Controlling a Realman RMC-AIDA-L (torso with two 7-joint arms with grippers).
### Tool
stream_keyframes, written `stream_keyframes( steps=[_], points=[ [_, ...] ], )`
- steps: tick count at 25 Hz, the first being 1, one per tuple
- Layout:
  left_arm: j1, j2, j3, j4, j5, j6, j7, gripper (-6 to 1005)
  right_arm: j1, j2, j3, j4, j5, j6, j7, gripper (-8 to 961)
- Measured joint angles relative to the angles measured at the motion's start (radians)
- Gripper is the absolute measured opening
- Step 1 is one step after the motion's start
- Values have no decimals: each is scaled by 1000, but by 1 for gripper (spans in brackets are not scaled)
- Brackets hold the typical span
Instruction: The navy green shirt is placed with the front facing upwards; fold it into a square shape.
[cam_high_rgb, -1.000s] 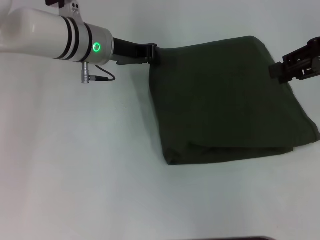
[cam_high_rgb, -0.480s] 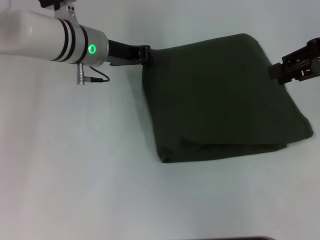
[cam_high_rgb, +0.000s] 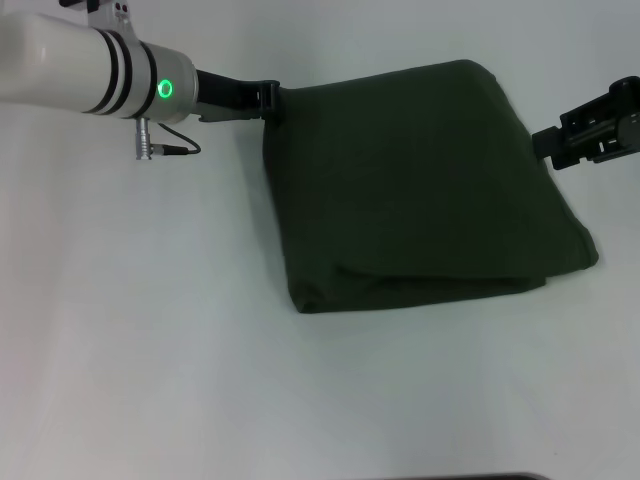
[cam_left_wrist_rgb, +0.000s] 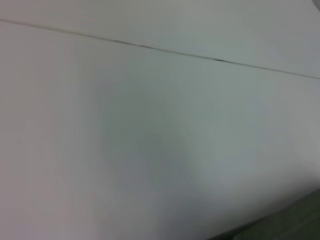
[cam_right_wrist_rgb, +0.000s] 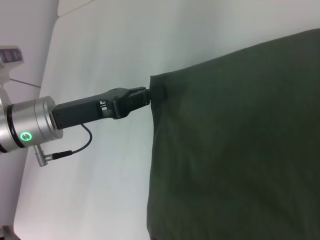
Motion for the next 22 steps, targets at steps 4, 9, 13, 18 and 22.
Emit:
stream_keyframes(
  steps=[4, 9, 13, 18, 22],
  points=[
    [1, 1, -3, 5, 8, -8, 0, 29, 0, 0, -1, 0, 0, 3, -4, 431],
    [15, 7, -26, 12, 9, 8, 9, 58, -2, 0, -4, 0, 0, 6, -9, 430],
    [62, 18, -70, 73, 10, 56, 3, 81, -2, -5, -4, 1, 0, 11, -15, 432],
    [116, 42, -166, 156, 10, 139, 1, 340, 3, -6, -6, 2, 0, 18, -16, 431],
    [135, 44, -253, 183, 2, 255, 13, 467, 8, -6, -6, 2, 0, 22, -15, 430]
  ],
)
